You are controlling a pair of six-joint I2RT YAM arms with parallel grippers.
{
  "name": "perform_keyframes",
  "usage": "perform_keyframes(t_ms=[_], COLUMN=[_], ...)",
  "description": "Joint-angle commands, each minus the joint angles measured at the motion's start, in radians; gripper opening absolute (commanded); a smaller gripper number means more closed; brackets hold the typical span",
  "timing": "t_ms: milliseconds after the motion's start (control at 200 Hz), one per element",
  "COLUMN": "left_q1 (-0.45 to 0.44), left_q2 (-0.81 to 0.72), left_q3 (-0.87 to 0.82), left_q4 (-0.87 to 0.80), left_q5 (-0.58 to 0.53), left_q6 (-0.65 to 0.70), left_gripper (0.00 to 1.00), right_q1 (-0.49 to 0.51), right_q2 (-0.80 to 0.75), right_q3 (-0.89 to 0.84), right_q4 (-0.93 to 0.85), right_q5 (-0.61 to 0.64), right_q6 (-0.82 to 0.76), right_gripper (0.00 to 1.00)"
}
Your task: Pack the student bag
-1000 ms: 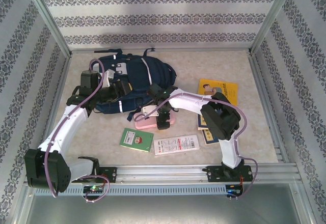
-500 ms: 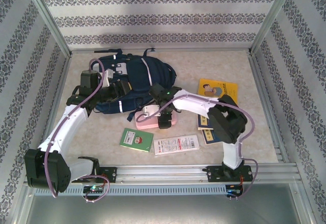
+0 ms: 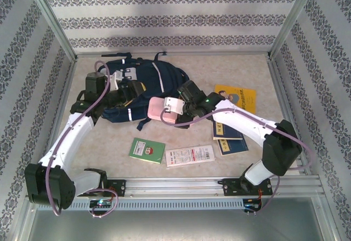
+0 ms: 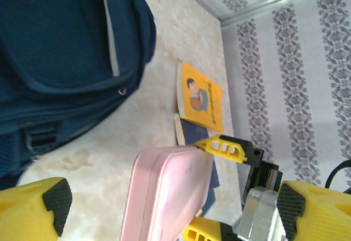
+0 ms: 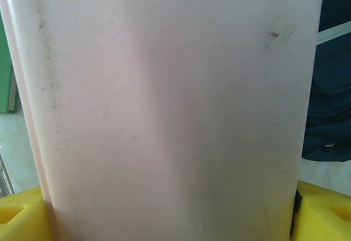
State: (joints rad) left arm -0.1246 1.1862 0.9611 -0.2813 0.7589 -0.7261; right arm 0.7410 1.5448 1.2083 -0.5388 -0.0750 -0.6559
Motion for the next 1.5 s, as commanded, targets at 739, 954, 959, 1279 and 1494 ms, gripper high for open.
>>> perform_keyframes(t_ms=[739, 954, 959, 1279, 1494], left_q1=[-0.193, -0.192, -0.192, -0.109, -0.089], left_q2=[0.128, 0.102, 0.101, 0.013, -0.009], left_q3=[-0.033, -0.018, -0.017, -0.013, -0.059], left_q4=[0.281, 0.262, 0.259, 0.178, 0.26], left_q5=[0.14, 0.129, 0.128, 0.059, 0.028], left_q6=[-0.143, -0.12, -0.118, -0.093, -0.177], left_gripper=[0.41, 0.3, 0.3, 0.29, 0.28], right_q1=[-0.058, -0.056, -0.057, -0.115, -0.2], right_q2=[-0.136, -0.161, -0.162, -0.319, -0.37], right_q3=[-0.042, -0.072, -0.074, -0.176, -0.159], right_q4=[0.159, 0.163, 0.164, 0.283, 0.284], right_q5=[-0.108, -0.11, -0.111, -0.171, -0.106], right_q6=[0.142, 0.151, 0.151, 0.323, 0.727], right_gripper=[0.86, 0.98, 0.98, 0.98, 0.98])
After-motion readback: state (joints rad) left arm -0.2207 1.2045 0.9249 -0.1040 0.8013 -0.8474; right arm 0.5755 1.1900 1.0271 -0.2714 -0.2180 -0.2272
